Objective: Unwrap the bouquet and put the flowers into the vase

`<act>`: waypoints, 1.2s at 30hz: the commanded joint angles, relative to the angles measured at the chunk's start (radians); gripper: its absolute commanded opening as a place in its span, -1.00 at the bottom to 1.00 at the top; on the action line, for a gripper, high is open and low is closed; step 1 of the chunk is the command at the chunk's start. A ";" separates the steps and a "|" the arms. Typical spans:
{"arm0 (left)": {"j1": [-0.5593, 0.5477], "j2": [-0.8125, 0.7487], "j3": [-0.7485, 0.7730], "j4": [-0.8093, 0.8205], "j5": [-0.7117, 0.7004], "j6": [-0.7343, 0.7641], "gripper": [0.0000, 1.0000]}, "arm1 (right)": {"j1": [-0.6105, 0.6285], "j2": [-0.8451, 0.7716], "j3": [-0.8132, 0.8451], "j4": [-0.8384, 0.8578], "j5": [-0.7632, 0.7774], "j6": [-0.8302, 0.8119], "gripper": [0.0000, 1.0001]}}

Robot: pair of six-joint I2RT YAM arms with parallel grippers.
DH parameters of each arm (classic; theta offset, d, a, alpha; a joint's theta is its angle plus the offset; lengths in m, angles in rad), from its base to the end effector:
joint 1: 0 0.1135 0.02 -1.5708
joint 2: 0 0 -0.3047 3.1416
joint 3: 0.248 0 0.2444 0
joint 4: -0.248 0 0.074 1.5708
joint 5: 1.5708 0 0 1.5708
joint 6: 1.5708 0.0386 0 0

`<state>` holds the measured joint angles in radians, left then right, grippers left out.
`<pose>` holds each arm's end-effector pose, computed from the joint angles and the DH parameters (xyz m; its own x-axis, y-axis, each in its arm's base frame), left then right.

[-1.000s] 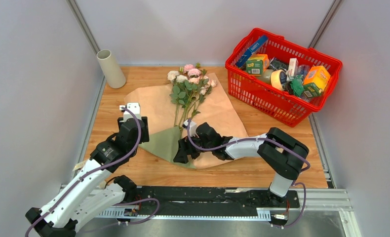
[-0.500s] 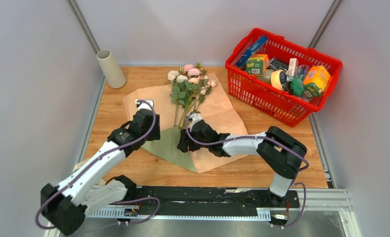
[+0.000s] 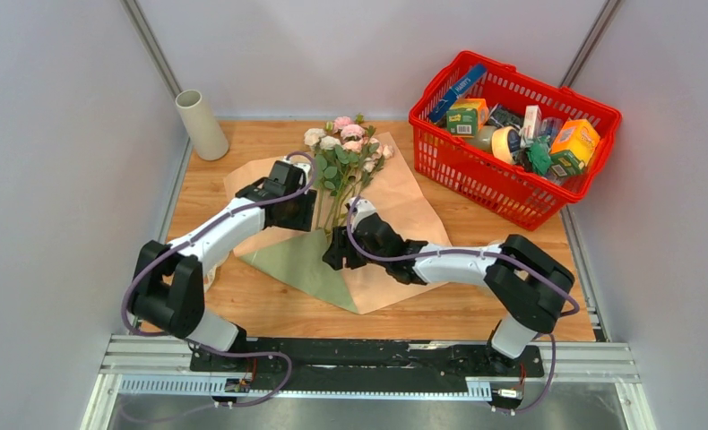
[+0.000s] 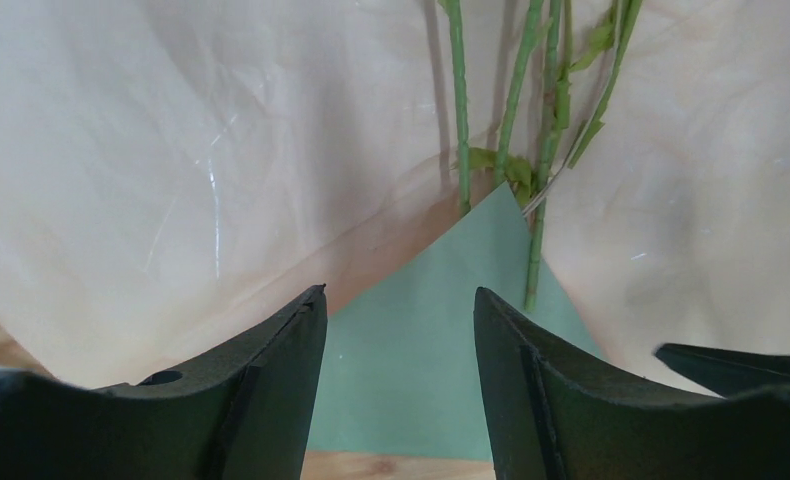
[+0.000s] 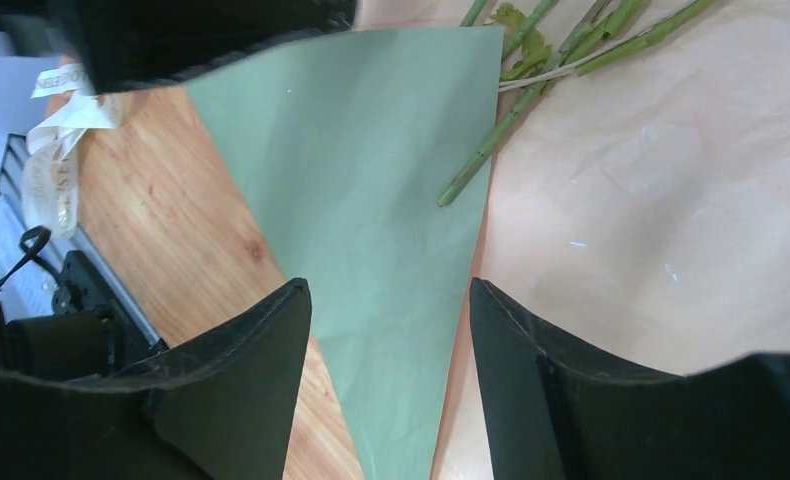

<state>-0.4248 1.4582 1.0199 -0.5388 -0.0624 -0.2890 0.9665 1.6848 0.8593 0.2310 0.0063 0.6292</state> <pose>0.2640 -0.1168 0.2768 -0.8321 0.0642 -0.5510 0.1486 0.9828 -0.1099 0.2006 0.2901 0.2197 -0.7398 -0.0357 -0.6719 -0.4756 0.7341 0.4847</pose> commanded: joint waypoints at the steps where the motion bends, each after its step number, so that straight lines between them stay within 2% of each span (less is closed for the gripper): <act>1: 0.004 0.088 0.048 -0.029 0.052 0.142 0.29 | -0.023 -0.105 -0.063 0.082 -0.054 -0.036 0.27; 8: 0.004 0.160 0.071 -0.004 0.196 0.280 0.29 | -0.037 -0.191 -0.155 0.151 -0.091 -0.026 0.29; 14: 0.006 0.240 0.104 -0.036 0.305 0.310 0.18 | -0.040 -0.218 -0.178 0.148 -0.088 -0.039 0.32; 20: 0.004 0.223 0.100 -0.066 0.314 0.298 -0.18 | -0.041 -0.240 -0.195 0.156 -0.077 -0.042 0.32; 23: 0.006 0.199 0.098 -0.076 0.314 0.295 -0.52 | -0.043 -0.237 -0.198 0.162 -0.078 -0.036 0.33; 28: 0.004 0.159 0.091 -0.108 0.303 0.261 -0.91 | -0.043 -0.221 -0.195 0.172 -0.081 -0.026 0.33; 30: 0.004 0.151 0.082 -0.121 0.292 0.249 -1.00 | -0.043 -0.217 -0.197 0.180 -0.083 -0.022 0.33; 36: 0.004 0.099 0.011 -0.096 0.266 0.212 -1.00 | -0.045 -0.168 -0.197 0.206 -0.089 0.001 0.32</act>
<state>-0.4236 1.6154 1.0676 -0.6334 0.2222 -0.0406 0.9279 1.4830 0.6674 0.3695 -0.0700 0.6079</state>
